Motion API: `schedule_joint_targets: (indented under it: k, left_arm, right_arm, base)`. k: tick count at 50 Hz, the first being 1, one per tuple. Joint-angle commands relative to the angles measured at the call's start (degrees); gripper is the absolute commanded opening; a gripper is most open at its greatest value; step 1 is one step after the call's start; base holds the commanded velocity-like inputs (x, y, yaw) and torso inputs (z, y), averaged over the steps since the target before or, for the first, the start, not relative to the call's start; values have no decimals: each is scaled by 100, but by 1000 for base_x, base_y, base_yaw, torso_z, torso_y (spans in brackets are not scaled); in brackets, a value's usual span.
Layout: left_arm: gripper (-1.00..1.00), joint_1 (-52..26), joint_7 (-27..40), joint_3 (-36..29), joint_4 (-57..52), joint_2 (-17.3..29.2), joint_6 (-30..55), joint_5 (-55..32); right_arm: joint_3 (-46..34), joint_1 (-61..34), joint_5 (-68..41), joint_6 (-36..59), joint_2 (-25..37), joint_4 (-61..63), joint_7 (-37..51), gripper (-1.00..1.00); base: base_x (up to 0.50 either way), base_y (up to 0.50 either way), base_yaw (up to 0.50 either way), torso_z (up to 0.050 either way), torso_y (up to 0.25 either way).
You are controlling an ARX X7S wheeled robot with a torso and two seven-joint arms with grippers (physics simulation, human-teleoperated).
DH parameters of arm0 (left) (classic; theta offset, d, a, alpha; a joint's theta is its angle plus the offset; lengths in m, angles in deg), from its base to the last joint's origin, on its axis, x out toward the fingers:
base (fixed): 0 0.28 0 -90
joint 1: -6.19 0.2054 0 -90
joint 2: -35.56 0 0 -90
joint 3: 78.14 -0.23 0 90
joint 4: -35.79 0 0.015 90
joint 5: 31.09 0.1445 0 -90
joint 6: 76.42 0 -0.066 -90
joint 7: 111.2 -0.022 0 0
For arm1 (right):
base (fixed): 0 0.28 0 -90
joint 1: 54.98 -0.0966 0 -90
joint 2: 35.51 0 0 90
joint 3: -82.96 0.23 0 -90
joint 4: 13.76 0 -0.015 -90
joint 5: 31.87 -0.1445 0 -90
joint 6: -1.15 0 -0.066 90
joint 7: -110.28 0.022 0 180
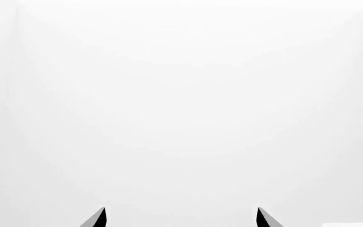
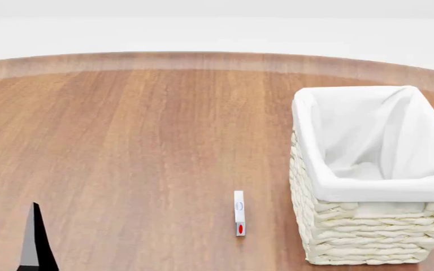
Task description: Pick up the tomato sauce, and put it in the basket.
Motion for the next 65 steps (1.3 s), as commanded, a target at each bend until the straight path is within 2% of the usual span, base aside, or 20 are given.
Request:
schedule_joint_targets:
  k: [1,16,25,34,46,57,65]
  left_arm:
    - [100,-8,31,-36,-30,20,29,20]
    - [100,-9,64,-43,-9,53,9,-5]
    - [100,60,113,44,-11,102,-65,-60]
    - [100,55,111,50,42,120,-116,-120]
    - [100,78,160,73,-11,151,-118,-146]
    - [100,114,189,66,-103,186,-106,-157]
    - [100,153,207,72,-135,214,-140,-160]
  right_arm:
    - [-11,-22,27,-24,10,-67,31,-100]
    - [-5,-86,106,149,101,280,119,-100]
    - [61,-241,457,840,372,1766,242,-100]
    - [192,-376,774,1332,546,2692,353,-100]
    - [361,-1158,1089,2258,700,4060,178,-100]
    - [408,-2061,1274,2864,684,4537,-40,-100]
    - [590,-3148,1339,3508,755,4664,-353,-100]
  base:
    - [0,0,0,0,0]
    - [0,0,0,0,0]
    - [0,0,0,0,0]
    - [0,0,0,0,0]
    - [0,0,0,0,0]
    - [0,0,0,0,0]
    - [0,0,0,0,0]
